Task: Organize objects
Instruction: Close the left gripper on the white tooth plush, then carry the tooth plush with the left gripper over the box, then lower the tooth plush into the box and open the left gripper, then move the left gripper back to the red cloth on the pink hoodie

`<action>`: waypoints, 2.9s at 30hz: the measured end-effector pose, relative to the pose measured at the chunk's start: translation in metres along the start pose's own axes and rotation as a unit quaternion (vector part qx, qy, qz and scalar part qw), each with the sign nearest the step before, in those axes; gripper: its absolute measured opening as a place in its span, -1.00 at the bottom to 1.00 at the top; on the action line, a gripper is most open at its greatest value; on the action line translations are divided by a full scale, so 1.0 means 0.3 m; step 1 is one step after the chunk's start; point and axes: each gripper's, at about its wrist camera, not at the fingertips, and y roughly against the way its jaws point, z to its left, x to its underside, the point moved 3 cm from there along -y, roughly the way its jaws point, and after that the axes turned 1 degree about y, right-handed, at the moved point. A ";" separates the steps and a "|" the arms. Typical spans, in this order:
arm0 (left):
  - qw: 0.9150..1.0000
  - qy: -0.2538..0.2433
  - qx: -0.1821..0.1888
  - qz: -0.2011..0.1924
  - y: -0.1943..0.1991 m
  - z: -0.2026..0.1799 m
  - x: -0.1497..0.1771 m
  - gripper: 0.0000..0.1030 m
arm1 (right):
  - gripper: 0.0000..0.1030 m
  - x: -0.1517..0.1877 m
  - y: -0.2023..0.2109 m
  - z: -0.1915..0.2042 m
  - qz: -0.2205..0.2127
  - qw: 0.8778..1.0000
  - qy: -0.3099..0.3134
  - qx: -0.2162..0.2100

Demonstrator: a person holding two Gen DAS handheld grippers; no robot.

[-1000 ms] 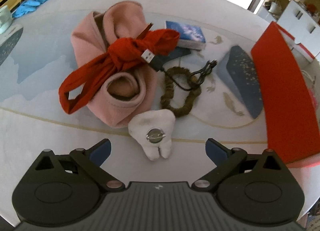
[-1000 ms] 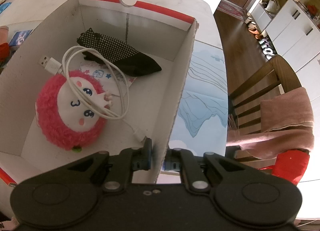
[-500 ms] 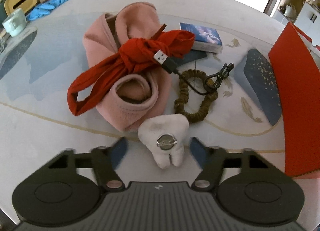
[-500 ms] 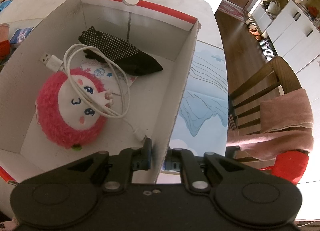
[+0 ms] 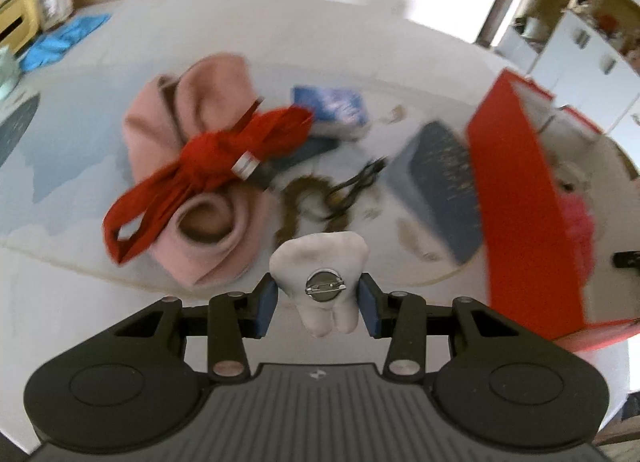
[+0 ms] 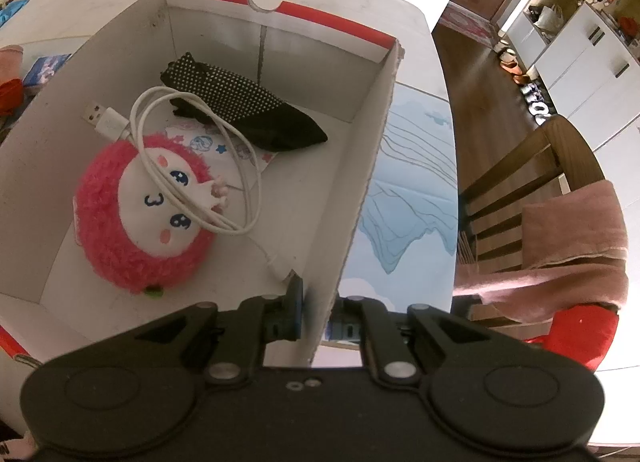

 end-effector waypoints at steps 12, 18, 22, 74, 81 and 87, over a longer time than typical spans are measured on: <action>0.989 -0.114 0.090 -0.025 0.128 -0.273 -0.153 -0.19 | -0.87 0.001 0.013 -0.001 -0.007 1.000 0.009 -0.011; 0.972 -0.198 0.123 -0.029 0.136 -0.457 -0.198 -0.19 | -0.87 0.004 0.008 0.001 -0.007 1.000 0.010 -0.010; 0.957 -0.257 0.135 -0.026 0.109 -0.588 -0.226 -0.18 | -0.87 0.004 0.010 0.001 -0.009 1.000 0.011 -0.011; 0.942 -0.303 0.132 0.058 -0.187 -0.828 -0.283 0.35 | -0.88 0.017 0.021 -0.013 -0.022 1.000 0.011 -0.016; 0.954 -0.264 0.136 0.033 -0.078 -0.673 -0.316 0.35 | -0.89 0.009 0.015 -0.028 -0.020 1.000 0.016 -0.007; 0.962 -0.243 0.127 0.010 0.013 -0.527 -0.323 0.35 | -0.89 0.001 0.017 -0.031 -0.015 1.000 0.013 -0.007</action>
